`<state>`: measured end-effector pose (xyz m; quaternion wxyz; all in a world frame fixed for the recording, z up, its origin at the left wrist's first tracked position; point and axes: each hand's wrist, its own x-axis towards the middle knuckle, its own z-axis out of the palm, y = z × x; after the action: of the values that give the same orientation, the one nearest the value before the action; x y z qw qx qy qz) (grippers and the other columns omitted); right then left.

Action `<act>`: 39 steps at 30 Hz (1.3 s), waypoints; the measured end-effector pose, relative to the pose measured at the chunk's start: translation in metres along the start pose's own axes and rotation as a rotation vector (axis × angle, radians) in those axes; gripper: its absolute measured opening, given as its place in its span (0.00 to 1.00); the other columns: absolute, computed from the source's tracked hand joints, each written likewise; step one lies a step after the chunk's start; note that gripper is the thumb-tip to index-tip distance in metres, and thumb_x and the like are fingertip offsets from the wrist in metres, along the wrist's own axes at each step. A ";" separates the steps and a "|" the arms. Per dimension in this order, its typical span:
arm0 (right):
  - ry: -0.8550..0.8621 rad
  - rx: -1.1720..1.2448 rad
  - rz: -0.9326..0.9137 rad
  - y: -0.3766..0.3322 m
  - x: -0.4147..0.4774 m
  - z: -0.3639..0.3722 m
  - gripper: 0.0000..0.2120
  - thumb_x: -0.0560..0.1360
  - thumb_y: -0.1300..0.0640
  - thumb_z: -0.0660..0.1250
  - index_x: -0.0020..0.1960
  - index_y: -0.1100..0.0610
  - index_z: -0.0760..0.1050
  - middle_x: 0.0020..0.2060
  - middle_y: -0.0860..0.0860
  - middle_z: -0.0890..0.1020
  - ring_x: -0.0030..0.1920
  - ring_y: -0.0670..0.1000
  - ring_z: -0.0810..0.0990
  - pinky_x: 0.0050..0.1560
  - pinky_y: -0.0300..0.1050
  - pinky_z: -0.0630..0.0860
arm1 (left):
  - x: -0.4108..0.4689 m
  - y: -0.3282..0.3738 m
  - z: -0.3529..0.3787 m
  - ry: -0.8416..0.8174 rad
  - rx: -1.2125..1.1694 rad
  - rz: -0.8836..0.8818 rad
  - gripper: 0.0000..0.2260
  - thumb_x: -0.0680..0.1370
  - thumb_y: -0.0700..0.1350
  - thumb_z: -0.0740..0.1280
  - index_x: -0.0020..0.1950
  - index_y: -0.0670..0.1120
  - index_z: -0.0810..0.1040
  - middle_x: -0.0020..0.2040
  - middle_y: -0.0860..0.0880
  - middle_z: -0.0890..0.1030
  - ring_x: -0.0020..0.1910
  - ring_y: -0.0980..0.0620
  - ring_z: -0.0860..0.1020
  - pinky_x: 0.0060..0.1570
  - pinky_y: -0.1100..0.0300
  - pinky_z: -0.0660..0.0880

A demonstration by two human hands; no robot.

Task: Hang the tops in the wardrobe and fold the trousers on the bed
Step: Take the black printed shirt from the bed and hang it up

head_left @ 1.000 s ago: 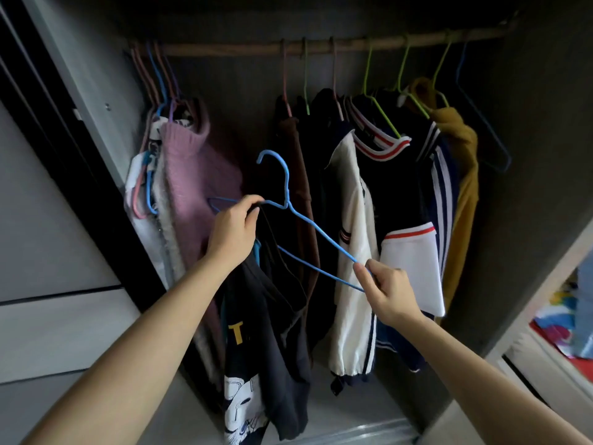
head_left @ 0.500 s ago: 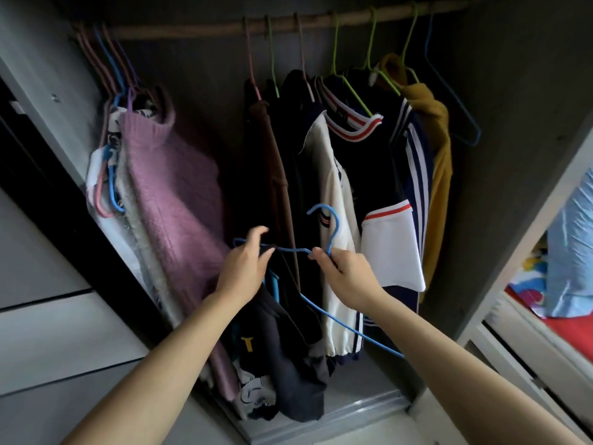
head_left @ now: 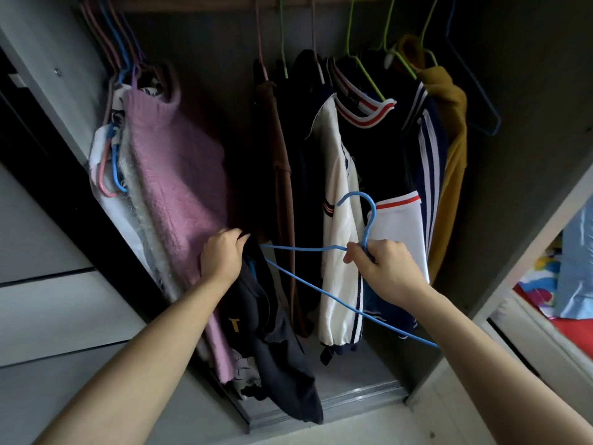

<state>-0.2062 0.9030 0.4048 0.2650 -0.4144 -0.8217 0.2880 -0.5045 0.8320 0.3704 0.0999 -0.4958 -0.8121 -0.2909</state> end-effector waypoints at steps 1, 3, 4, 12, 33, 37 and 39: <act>-0.004 -0.005 0.004 -0.001 0.001 -0.001 0.15 0.83 0.49 0.60 0.45 0.51 0.83 0.24 0.52 0.72 0.25 0.50 0.70 0.31 0.45 0.69 | 0.000 0.002 0.000 0.001 -0.009 -0.005 0.11 0.81 0.47 0.65 0.46 0.41 0.81 0.43 0.40 0.81 0.41 0.35 0.79 0.38 0.47 0.74; 0.004 -0.023 0.000 -0.003 0.001 -0.004 0.15 0.83 0.49 0.60 0.46 0.52 0.83 0.24 0.53 0.74 0.25 0.51 0.71 0.31 0.46 0.69 | 0.001 0.002 0.000 0.001 -0.004 -0.017 0.10 0.81 0.47 0.65 0.48 0.41 0.82 0.45 0.39 0.80 0.42 0.35 0.79 0.39 0.46 0.75; 0.017 -0.032 -0.008 -0.004 0.000 -0.006 0.16 0.83 0.49 0.60 0.46 0.52 0.83 0.25 0.53 0.75 0.26 0.52 0.72 0.31 0.48 0.70 | 0.002 0.001 0.000 -0.001 0.012 -0.029 0.10 0.81 0.47 0.65 0.49 0.41 0.82 0.45 0.39 0.81 0.43 0.34 0.79 0.40 0.45 0.76; -0.003 0.006 -0.100 -0.007 0.000 -0.010 0.16 0.83 0.51 0.60 0.44 0.52 0.84 0.23 0.51 0.72 0.24 0.50 0.70 0.31 0.44 0.67 | -0.002 0.005 0.000 0.001 -0.018 0.033 0.08 0.80 0.45 0.68 0.50 0.41 0.83 0.42 0.39 0.79 0.40 0.34 0.78 0.35 0.51 0.70; 0.061 0.466 -0.196 -0.034 0.033 0.005 0.27 0.79 0.37 0.62 0.48 0.63 0.78 0.28 0.52 0.66 0.29 0.49 0.66 0.33 0.57 0.69 | 0.023 0.054 -0.059 0.028 -0.087 0.353 0.19 0.82 0.56 0.56 0.43 0.44 0.76 0.27 0.52 0.72 0.31 0.46 0.73 0.37 0.52 0.66; 0.125 0.215 -0.256 -0.007 0.032 -0.008 0.13 0.82 0.39 0.57 0.46 0.44 0.76 0.30 0.54 0.76 0.33 0.54 0.76 0.38 0.59 0.78 | 0.029 0.054 -0.067 0.037 -0.190 0.262 0.19 0.83 0.55 0.57 0.39 0.43 0.71 0.26 0.48 0.71 0.27 0.45 0.72 0.30 0.54 0.62; 0.180 0.098 -0.267 0.003 0.030 -0.009 0.15 0.84 0.41 0.53 0.41 0.41 0.69 0.28 0.46 0.74 0.30 0.49 0.73 0.32 0.51 0.71 | 0.031 0.061 -0.070 0.052 -0.196 0.249 0.20 0.83 0.56 0.57 0.38 0.44 0.69 0.26 0.49 0.70 0.27 0.47 0.72 0.30 0.54 0.61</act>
<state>-0.2140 0.9313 0.4147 0.3933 -0.3121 -0.8274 0.2516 -0.4755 0.8354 0.4640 0.1073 -0.5924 -0.7091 -0.3670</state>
